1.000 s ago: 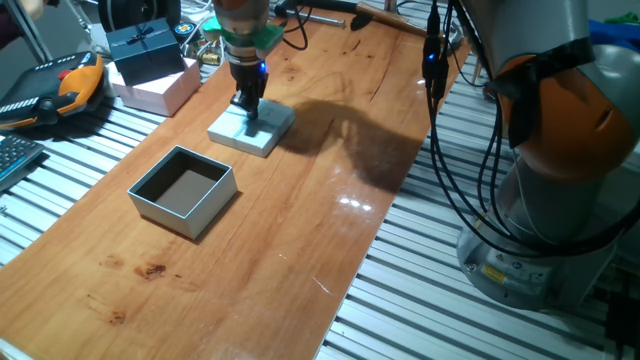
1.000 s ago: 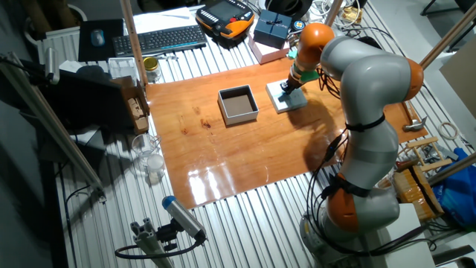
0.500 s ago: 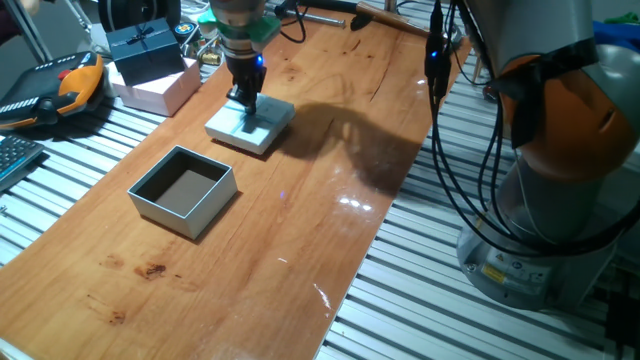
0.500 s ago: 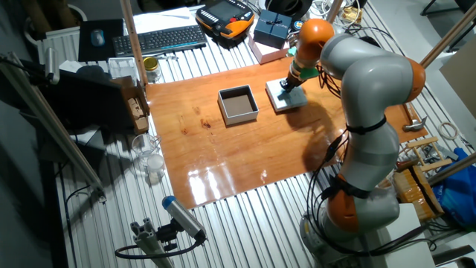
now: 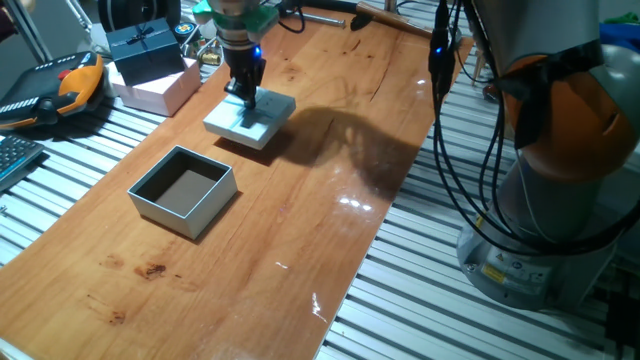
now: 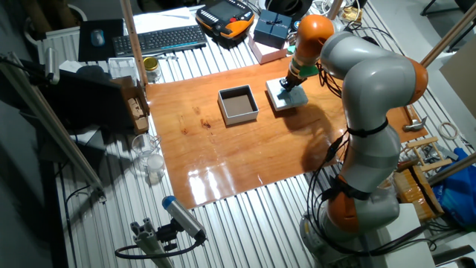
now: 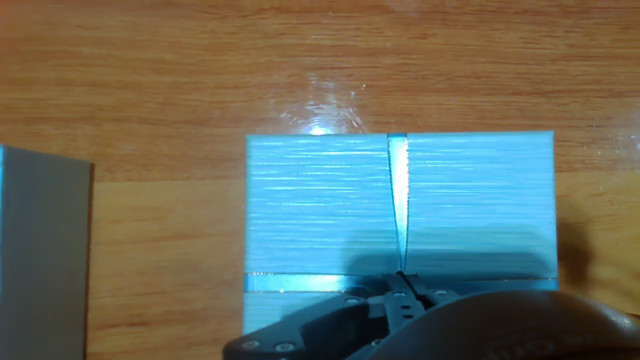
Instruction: Cover the box
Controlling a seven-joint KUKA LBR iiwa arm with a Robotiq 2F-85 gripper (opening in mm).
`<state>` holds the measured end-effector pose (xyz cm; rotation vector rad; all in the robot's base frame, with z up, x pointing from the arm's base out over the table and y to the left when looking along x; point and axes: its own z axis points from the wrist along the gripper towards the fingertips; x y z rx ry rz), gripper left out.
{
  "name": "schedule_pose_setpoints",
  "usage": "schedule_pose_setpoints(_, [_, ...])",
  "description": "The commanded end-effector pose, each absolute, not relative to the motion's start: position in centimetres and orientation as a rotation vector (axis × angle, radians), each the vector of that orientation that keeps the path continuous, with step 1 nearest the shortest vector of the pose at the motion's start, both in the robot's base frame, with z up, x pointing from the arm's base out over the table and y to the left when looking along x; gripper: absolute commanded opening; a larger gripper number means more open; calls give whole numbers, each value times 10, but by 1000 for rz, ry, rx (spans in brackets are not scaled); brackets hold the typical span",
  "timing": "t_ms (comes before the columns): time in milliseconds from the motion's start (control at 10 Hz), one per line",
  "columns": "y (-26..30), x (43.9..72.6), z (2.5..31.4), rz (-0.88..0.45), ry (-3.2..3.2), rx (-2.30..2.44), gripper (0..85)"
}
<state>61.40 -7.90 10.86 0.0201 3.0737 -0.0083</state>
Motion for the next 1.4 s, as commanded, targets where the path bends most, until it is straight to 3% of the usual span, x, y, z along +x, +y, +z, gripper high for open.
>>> schedule_pose_setpoints(0, [-79,614,110,-8,3074,20,0])
schedule_pose_setpoints(600, [-79,614,110,49,3105,78,0])
schedule_pose_setpoints(1300, [-77,617,114,23,3113,93,0])
